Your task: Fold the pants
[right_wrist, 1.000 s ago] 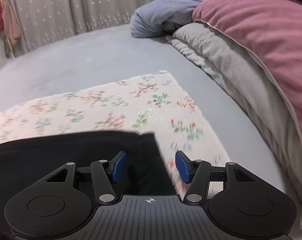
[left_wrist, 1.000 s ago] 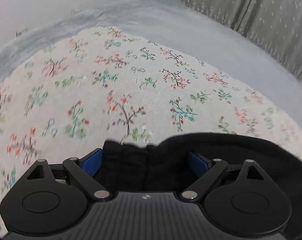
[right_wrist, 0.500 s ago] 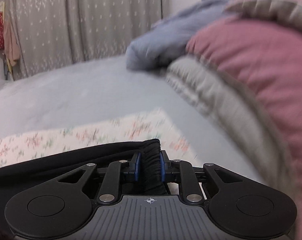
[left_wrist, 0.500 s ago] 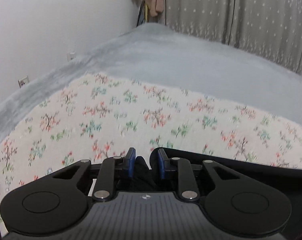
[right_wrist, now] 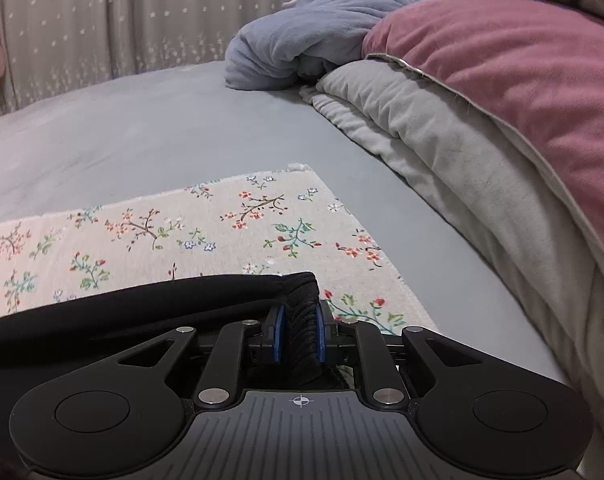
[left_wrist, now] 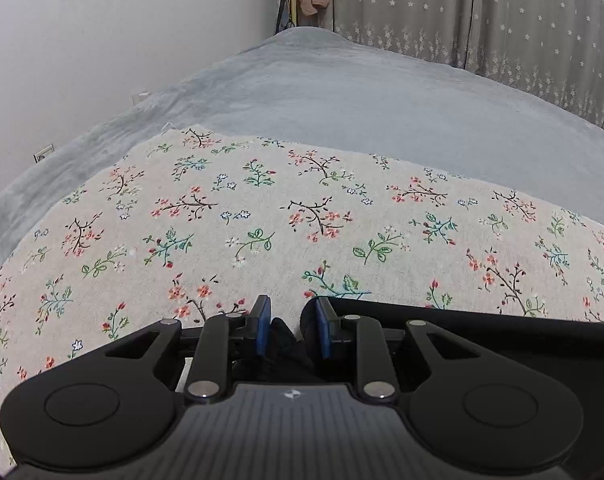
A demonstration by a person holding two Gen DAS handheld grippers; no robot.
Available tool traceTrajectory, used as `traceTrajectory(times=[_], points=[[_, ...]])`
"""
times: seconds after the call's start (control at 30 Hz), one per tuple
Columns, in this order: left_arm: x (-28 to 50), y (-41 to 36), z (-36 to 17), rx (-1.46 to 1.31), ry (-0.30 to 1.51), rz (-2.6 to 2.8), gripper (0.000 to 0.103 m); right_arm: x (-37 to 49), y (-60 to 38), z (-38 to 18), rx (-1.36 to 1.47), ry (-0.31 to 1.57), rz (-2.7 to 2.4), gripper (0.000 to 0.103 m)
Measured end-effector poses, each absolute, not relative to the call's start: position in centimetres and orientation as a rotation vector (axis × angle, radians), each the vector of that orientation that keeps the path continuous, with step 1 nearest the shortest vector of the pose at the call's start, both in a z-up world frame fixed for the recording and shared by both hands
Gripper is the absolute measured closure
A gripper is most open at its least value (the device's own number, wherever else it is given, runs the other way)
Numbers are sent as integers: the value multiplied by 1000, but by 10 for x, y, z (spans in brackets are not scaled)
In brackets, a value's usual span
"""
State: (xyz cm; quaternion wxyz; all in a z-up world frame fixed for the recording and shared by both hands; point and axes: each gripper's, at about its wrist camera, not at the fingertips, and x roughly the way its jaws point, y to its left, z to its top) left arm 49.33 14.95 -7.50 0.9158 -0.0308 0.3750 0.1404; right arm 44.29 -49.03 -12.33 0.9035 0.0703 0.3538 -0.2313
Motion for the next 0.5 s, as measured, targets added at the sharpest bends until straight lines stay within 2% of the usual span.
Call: traceTrajectory(times=[0.23, 0.5], points=[[485, 152, -71, -101, 746, 281, 82, 440, -482, -100, 115, 667, -470, 94], [464, 164, -46, -171, 711, 231, 86, 413, -490, -74, 215, 600, -428, 98]])
